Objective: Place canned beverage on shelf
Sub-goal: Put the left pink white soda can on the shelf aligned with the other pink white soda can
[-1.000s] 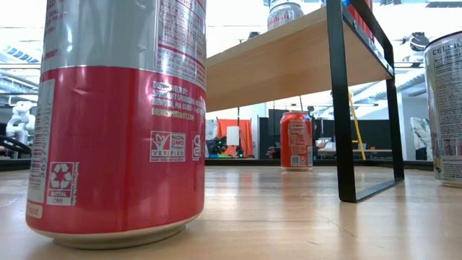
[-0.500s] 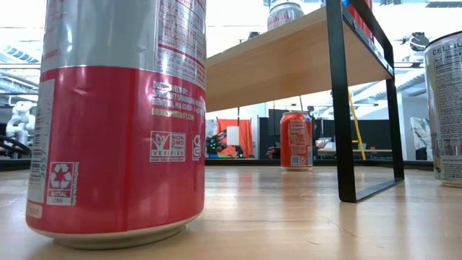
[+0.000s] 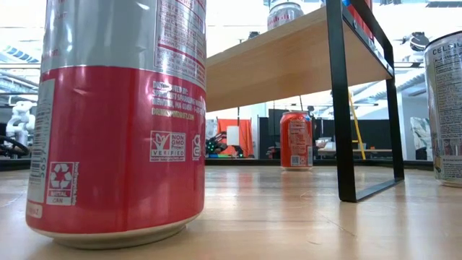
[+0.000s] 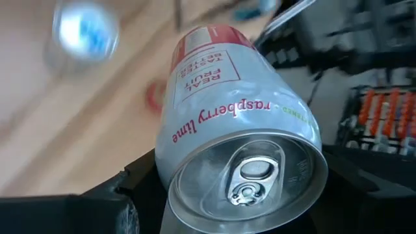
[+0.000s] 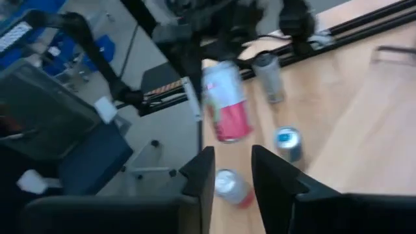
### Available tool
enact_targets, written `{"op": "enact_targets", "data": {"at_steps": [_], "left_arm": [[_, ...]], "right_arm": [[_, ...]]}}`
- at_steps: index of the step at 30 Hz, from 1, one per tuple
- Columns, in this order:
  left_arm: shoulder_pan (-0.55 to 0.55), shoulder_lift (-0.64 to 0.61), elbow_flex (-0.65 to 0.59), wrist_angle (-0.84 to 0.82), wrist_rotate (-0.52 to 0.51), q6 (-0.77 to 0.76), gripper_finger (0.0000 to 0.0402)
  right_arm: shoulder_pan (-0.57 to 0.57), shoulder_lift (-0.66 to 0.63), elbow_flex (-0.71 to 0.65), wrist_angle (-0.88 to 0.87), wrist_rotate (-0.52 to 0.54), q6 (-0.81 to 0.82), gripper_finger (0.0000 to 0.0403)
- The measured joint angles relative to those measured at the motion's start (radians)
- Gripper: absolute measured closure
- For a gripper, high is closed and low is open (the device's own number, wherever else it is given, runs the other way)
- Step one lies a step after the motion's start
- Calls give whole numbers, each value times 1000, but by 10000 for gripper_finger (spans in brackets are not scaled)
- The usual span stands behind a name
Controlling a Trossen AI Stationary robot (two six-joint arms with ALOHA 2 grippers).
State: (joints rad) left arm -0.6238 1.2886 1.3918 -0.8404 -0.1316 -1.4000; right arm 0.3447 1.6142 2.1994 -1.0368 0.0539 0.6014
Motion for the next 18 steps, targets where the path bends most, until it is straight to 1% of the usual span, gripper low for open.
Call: {"op": "enact_targets", "data": {"at_steps": [3, 6, 12, 16, 18], "left_arm": [[52, -14, 30, 7, -19, 120, 125], [100, -12, 48, 13, -20, 255, 125], [174, -12, 53, 102, -19, 537, 124], [214, -12, 53, 156, 3, 663, 124], [229, -12, 53, 166, 18, 705, 124]], "right_arm": [[-2, 41, 0, 51, -31, 12, 290], [-2, 77, 0, 73, -34, 12, 254], [-2, 130, 0, 84, -56, -6, 177], [-3, 152, 0, 84, -51, -62, 124], [-4, 153, 0, 84, -19, -86, 97]]}}
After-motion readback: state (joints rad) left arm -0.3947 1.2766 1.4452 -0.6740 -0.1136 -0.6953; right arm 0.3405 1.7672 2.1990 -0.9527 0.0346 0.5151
